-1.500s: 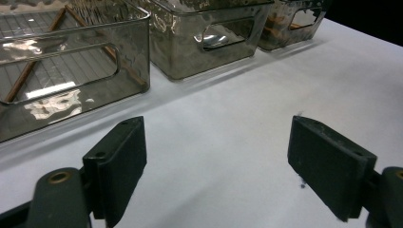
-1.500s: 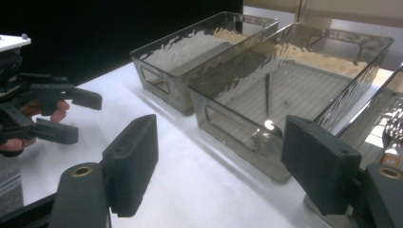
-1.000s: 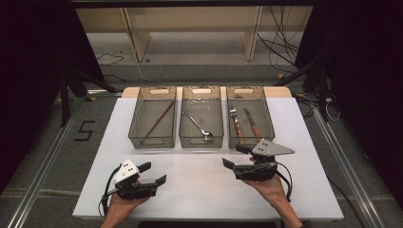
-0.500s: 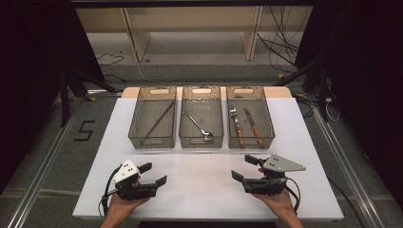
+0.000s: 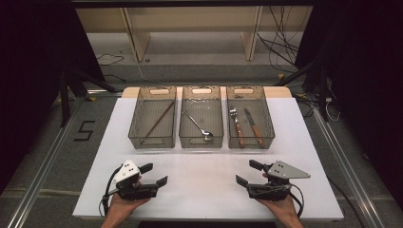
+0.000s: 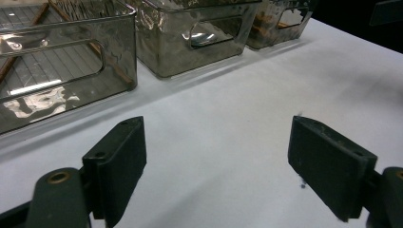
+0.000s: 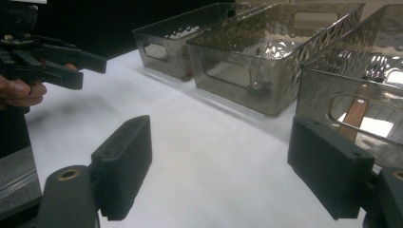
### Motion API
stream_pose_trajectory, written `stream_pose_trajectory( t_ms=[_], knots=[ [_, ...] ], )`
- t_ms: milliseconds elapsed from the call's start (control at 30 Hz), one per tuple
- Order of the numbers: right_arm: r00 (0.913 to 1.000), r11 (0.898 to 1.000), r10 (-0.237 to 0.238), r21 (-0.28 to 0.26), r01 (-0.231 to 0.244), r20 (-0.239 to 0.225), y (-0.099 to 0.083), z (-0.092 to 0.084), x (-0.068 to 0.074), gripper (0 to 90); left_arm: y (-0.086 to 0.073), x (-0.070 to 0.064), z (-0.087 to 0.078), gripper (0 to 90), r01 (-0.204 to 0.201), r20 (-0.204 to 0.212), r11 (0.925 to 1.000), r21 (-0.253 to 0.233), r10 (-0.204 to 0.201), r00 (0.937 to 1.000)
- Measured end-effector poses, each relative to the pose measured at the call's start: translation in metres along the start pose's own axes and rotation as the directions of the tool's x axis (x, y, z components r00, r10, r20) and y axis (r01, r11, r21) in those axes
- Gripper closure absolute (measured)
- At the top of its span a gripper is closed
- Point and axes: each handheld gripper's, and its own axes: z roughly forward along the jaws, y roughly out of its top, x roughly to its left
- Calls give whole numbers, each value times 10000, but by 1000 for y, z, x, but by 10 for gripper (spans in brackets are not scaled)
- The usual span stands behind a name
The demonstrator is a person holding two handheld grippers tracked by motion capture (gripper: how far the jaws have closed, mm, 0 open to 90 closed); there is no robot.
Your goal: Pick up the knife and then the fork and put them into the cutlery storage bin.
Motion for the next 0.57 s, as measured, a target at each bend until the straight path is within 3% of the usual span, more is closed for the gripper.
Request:
stream_pose_trajectory(
  t_ms=[567],
  knots=[
    [9998, 9998, -172, 105, 173, -80, -1, 3, 3, 237, 0, 0, 1, 202, -38, 28, 9999, 96, 38, 10000]
  ],
)
